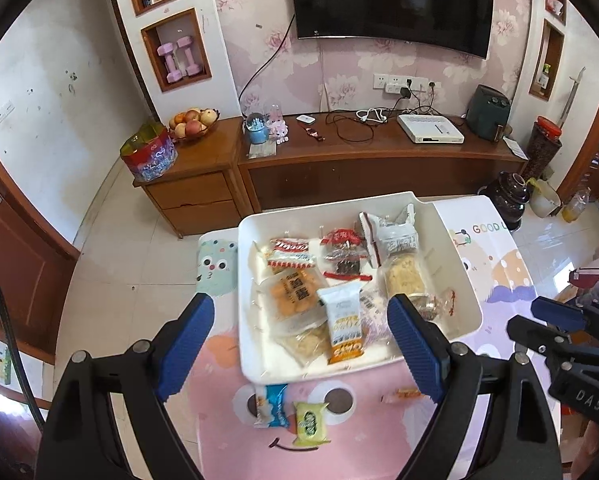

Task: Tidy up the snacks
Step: 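Withdraw both grippers from the tray toward the remaining snacks, then grasp the blue packet with the left gripper while the right grasps the orange sachet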

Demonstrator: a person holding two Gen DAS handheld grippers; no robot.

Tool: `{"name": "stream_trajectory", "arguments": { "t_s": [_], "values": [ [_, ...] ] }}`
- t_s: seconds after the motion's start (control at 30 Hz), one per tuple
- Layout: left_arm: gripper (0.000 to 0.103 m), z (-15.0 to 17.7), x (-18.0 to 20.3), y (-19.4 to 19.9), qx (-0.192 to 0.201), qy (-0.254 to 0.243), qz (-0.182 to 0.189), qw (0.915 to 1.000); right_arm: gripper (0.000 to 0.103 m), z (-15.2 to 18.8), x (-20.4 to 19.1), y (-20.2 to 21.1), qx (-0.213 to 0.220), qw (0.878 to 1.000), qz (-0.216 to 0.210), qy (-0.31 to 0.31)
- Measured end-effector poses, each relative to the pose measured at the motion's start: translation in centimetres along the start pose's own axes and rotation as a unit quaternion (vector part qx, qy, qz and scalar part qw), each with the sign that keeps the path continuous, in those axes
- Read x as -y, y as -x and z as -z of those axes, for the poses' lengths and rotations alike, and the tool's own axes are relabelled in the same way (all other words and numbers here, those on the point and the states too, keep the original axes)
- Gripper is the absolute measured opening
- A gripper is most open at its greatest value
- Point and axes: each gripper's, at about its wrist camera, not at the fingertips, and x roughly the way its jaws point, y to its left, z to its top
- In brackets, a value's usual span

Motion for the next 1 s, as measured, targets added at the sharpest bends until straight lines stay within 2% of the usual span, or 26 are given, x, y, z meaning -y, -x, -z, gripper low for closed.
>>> {"name": "stream_trajectory", "arguments": {
  "t_s": [0.33,0.53,0.73,1.0],
  "values": [
    [0.089,4.7,-4.8,3.1,0.013,0.004,0.016,0.9998,0.042,3.1,-3.7,2.7,0.007,1.0,0.017,0.02],
    [0.09,7.5,-6.1,2.7,0.008,-0.01,0.018,0.9998,0.042,4.2,-6.0,2.5,0.005,0.999,0.024,0.034],
    [0.09,10.5,-6.5,-0.6,-0.032,-0.01,0.019,0.9993,0.042,5.8,-6.4,-0.3,-0.019,0.998,0.034,0.043],
    [0.09,14.3,-6.6,-7.9,-0.102,0.015,0.016,0.9945,0.042,8.3,-3.8,-7.4,-0.07,0.996,0.028,0.054]
  ]
}}
